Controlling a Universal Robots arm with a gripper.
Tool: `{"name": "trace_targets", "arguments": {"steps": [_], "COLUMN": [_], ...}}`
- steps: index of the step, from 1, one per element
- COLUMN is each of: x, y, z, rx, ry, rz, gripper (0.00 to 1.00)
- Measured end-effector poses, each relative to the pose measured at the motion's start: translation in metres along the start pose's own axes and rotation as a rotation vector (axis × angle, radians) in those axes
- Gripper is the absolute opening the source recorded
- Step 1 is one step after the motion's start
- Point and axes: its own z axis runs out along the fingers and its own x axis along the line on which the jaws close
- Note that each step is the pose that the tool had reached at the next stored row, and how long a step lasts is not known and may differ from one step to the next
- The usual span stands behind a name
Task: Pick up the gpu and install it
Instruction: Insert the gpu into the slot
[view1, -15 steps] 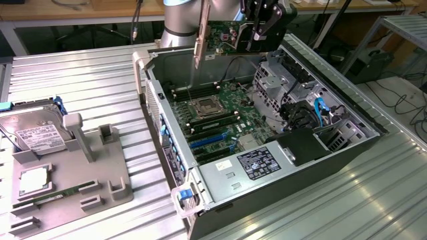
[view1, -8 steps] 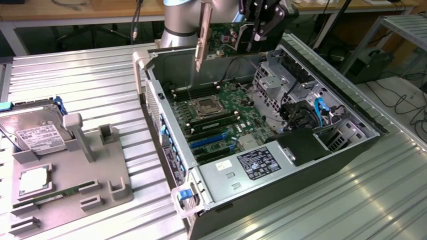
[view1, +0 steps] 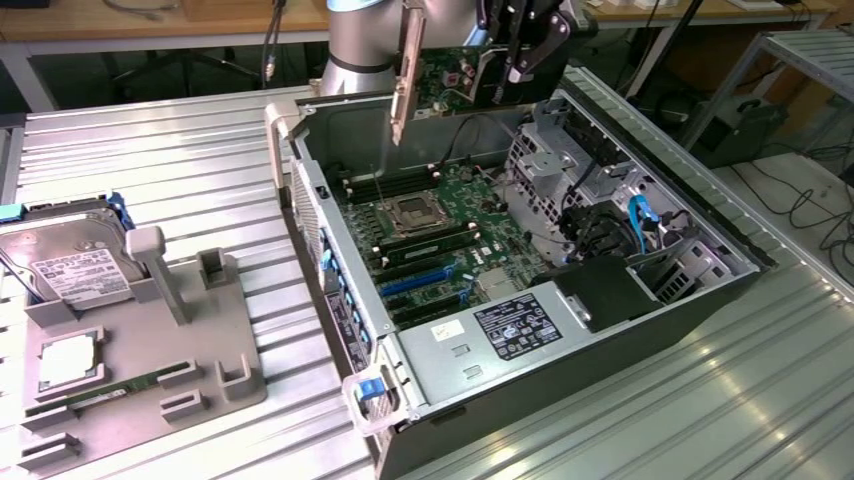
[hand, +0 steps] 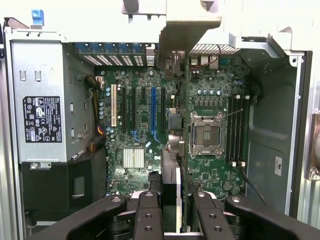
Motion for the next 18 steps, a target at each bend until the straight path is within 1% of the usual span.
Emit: {"name": "trace_targets", "arguments": {"steps": [18], "x": [0.0001], "y": [0.0001], "z": [0.0053], "rx": [0.0], "ry": [0.0002], "rz": [0.0], "gripper": [0.28]}}
